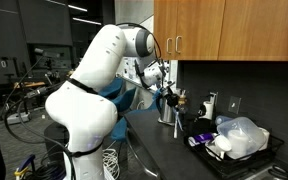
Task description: Take a fork and a knife off of the dish rack
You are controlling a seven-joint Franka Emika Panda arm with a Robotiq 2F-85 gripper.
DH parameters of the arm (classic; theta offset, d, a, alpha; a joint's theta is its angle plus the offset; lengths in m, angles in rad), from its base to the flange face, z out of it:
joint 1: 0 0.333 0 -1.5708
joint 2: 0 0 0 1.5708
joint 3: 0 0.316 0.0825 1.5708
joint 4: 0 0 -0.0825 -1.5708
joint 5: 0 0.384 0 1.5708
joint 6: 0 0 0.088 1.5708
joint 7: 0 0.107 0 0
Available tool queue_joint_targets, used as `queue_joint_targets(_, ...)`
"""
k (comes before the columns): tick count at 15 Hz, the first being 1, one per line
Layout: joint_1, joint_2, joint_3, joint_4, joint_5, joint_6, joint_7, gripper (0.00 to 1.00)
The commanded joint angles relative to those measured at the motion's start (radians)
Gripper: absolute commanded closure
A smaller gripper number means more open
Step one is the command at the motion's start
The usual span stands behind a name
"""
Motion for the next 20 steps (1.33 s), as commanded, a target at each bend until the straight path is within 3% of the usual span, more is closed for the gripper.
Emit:
queue_joint_targets(1,-0.013,-0.023,-0.001,-0.054,0.102,0.063,-0.114,0.98)
queue_joint_targets(6,0.001,-0.027,-0.031,-0.090,0.202,0.065,-0.205,0.98)
queue_joint_targets(12,0.013,-0.022,-0.062,-0.084,0.242,0.057,-0.265,0.98)
queue_joint_targets(13,0.016,-0.021,-0.066,-0.082,0.244,0.057,-0.268,0.67)
queue_joint_targets(15,0.018,-0.021,-0.072,-0.083,0.250,0.056,-0.276,0.62)
queue_joint_targets(20,0.021,-0.024,-0.080,-0.091,0.250,0.060,-0.275,0.30)
